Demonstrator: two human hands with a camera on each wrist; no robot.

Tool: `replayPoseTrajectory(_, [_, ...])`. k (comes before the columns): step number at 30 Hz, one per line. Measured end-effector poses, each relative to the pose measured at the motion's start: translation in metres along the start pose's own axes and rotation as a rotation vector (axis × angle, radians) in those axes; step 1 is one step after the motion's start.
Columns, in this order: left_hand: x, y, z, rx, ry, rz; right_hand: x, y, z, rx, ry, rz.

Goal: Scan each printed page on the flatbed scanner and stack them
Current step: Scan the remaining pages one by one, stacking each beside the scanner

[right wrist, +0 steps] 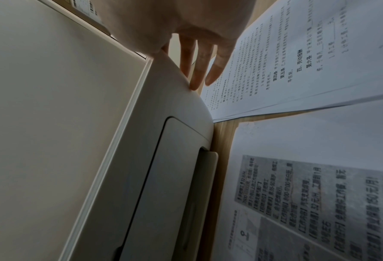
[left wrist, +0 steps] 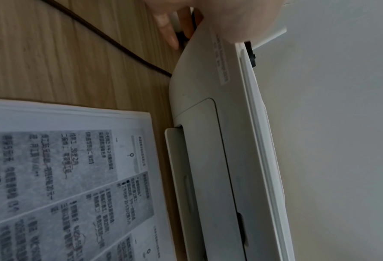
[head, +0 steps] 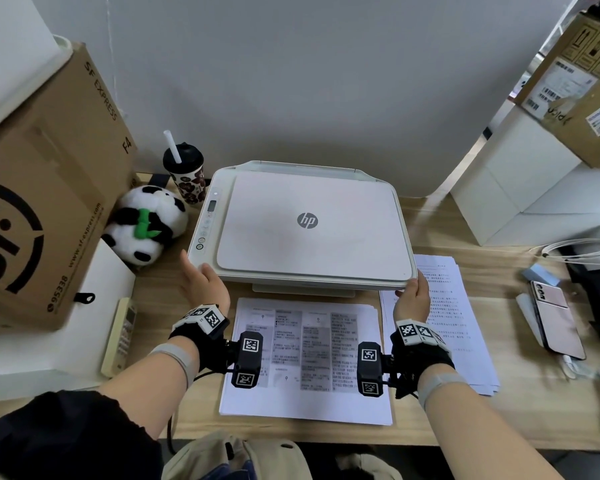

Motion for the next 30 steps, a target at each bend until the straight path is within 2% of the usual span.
replayPoseTrajectory(30, [-0.006,-0.009,0.007,-0.017,-0.017,-0.023,0.004,-0.006,-0.003,-0.015,0.004,0.008])
Point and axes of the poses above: each hand's wrist, its own z-axis towards the middle knuckle, its own x-axis out of the back of the hand, y = z × x, the point moved 7 cm from there along z, towards the middle knuckle, and after that the axes turned 4 degrees about z, right-handed, at the moved point
